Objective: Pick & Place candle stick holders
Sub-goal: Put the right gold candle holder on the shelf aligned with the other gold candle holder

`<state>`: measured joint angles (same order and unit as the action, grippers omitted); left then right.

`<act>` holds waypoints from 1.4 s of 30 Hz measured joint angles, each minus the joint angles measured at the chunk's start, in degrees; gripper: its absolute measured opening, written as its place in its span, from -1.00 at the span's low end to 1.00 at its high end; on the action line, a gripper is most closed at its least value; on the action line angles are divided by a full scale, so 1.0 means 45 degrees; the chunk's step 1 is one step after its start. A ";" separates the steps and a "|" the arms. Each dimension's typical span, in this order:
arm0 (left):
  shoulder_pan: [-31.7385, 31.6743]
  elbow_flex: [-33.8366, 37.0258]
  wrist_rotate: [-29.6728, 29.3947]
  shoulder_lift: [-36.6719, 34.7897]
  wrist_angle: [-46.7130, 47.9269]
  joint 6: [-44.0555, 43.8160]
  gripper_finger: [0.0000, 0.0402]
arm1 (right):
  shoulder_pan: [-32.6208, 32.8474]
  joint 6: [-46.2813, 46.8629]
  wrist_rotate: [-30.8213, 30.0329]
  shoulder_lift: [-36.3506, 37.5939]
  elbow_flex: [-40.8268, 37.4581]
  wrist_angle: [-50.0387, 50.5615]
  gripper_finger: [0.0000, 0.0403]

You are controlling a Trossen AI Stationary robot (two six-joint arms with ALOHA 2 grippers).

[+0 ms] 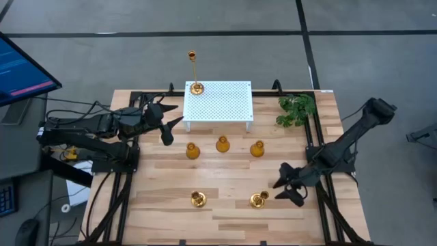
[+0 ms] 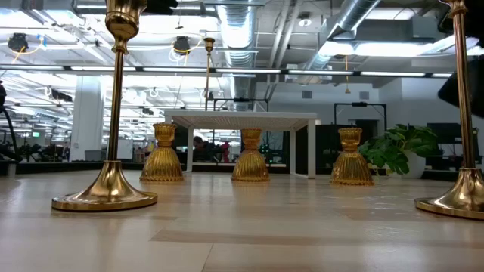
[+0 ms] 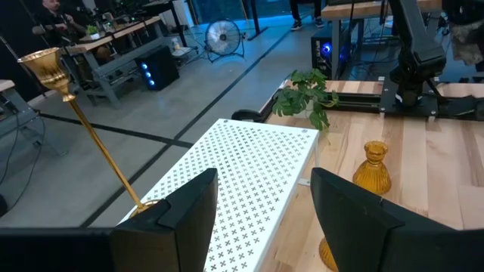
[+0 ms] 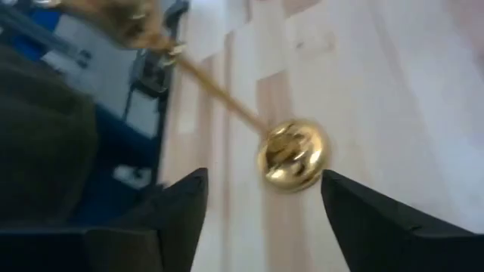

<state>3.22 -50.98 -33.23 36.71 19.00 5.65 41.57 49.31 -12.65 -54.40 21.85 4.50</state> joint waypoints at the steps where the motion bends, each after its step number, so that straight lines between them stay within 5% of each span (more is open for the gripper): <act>1: 0.0000 0.0000 0.0000 0.0000 -0.0014 0.0000 0.06 | 0.0061 -0.0245 -0.0348 -0.0133 -0.0170 -0.0254 0.27; 7: -0.0005 0.0000 -0.0207 0.0005 -0.0115 0.0000 0.06 | 0.0340 -0.2007 -0.1397 -0.1254 -0.0937 -0.2645 0.26; 22: -0.0005 0.0000 -0.0771 0.0008 -0.0293 0.0002 0.06 | 0.0319 -0.3625 -0.1199 -0.4980 -0.0938 -0.7679 0.22; 36: -0.0005 0.0000 -0.1094 0.0010 -0.0330 0.0005 0.06 | -0.0478 -0.4525 -0.1199 -0.6350 -0.0928 -0.9780 0.19; 42: -0.0005 0.0000 -0.1098 0.0010 -0.0330 0.0005 0.06 | -0.0371 -0.4530 -0.1182 -0.6292 -0.0928 -0.9772 -0.03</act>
<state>3.20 -50.98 -38.17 36.75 17.52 5.67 39.90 28.93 -17.97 -82.72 17.67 -39.47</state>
